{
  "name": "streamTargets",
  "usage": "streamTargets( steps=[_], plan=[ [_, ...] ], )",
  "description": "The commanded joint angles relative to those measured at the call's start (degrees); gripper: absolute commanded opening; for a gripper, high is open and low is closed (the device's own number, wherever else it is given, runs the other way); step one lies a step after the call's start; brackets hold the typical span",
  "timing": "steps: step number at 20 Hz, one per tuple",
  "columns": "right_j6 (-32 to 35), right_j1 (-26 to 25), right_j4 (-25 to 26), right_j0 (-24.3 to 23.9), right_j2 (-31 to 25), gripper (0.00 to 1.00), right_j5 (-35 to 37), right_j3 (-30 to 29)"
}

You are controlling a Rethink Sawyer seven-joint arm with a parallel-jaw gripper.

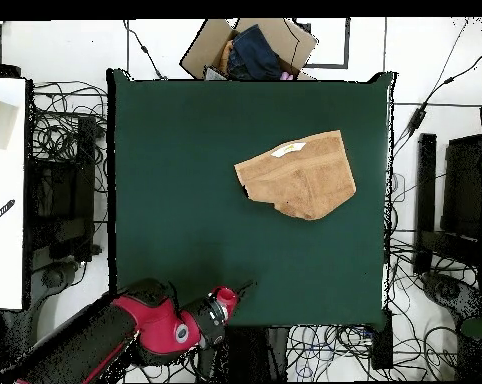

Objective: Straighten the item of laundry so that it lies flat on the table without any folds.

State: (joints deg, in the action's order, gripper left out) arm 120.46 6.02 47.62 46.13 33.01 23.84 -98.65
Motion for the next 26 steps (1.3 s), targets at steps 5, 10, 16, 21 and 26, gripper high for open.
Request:
streamTargets(
  steps=[5, 10, 16, 21, 26],
  plan=[
    [18.97, -5.46, -8.78, 2.11, -2.00, 1.00, -5.38, 4.10],
    [17.85, -5.89, -11.21, 1.25, -1.88, 1.00, -5.70, 5.01],
    [15.63, -6.17, -13.19, -0.08, -2.20, 1.00, -5.43, 6.51],
    [14.27, -6.89, -14.22, -1.06, -2.66, 1.00, -5.57, 8.04],
    [13.67, -8.07, -15.14, -1.24, -3.07, 1.00, -5.15, 9.91]
  ],
)
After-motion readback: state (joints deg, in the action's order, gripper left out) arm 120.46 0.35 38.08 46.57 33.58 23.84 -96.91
